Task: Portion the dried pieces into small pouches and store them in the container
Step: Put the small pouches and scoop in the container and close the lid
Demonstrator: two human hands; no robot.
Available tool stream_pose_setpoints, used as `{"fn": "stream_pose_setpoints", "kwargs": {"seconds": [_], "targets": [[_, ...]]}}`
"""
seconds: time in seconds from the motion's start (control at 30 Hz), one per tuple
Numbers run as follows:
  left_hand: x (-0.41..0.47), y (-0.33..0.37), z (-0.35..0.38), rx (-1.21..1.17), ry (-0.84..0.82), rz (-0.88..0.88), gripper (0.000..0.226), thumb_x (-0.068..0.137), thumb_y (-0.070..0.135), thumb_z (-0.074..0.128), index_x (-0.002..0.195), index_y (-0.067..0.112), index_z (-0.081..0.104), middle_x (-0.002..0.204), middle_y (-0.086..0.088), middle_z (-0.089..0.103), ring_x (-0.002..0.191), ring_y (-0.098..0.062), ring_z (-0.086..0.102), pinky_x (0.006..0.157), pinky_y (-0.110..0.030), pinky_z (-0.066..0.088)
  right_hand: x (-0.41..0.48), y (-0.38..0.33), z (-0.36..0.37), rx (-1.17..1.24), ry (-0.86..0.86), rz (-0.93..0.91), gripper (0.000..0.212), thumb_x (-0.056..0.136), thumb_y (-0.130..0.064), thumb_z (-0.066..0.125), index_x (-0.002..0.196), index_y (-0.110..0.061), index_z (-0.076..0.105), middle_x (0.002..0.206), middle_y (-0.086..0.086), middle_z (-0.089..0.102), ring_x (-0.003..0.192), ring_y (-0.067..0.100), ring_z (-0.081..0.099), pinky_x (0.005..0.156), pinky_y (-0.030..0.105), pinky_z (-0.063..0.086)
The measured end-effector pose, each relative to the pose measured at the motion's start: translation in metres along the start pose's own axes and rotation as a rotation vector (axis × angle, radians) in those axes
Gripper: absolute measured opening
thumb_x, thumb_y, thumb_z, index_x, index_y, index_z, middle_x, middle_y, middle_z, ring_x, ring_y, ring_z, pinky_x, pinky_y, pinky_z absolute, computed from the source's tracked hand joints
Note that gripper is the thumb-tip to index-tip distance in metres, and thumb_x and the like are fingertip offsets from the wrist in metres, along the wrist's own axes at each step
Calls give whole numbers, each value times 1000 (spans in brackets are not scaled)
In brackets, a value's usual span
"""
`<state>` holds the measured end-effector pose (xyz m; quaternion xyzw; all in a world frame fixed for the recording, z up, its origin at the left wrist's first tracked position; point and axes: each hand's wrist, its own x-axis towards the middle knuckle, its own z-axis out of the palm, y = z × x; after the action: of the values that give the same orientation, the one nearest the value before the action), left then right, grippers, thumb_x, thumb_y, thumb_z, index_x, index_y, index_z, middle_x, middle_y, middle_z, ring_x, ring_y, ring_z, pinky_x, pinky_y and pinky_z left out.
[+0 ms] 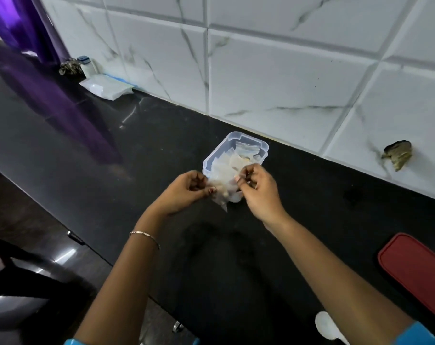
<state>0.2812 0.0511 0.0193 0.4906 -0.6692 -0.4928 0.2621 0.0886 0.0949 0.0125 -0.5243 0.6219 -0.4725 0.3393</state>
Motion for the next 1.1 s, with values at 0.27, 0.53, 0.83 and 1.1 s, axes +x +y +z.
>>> {"fn": "stream_pose_setpoints", "kwargs": {"seconds": [0.27, 0.53, 0.83, 1.1], "targets": [[66, 39, 3, 144, 154, 109, 32, 88, 22, 69, 117, 12, 61, 109, 1, 69, 101, -17, 66, 93, -42, 52, 83, -33, -33, -15, 75, -73, 24, 96, -13, 55, 85, -33, 47, 100, 7, 70, 87, 19, 70, 69, 33, 60], [102, 40, 25, 404, 249, 181, 25, 89, 20, 65, 114, 17, 65, 116, -1, 63, 91, -9, 60, 78, -21, 46, 132, -10, -31, -31, 38, 130, 28, 96, -2, 49, 85, -27, 45, 111, 14, 62, 93, 24, 69, 63, 33, 59], [124, 32, 56, 769, -135, 177, 39, 93, 14, 53, 131, 12, 57, 146, -6, 44, 135, -20, 40, 108, -32, 37, 129, 5, -32, -941, 14, -204, 43, 80, -9, 69, 120, -13, 55, 123, 7, 55, 110, 26, 55, 85, 32, 46], [134, 27, 59, 830, -184, 113, 40, 87, 17, 60, 127, 12, 57, 130, -6, 57, 110, -24, 57, 97, -38, 47, 131, 21, -26, -1177, -336, -236, 37, 97, -25, 36, 128, -26, 55, 126, 1, 64, 120, 21, 56, 116, 42, 16]]}}
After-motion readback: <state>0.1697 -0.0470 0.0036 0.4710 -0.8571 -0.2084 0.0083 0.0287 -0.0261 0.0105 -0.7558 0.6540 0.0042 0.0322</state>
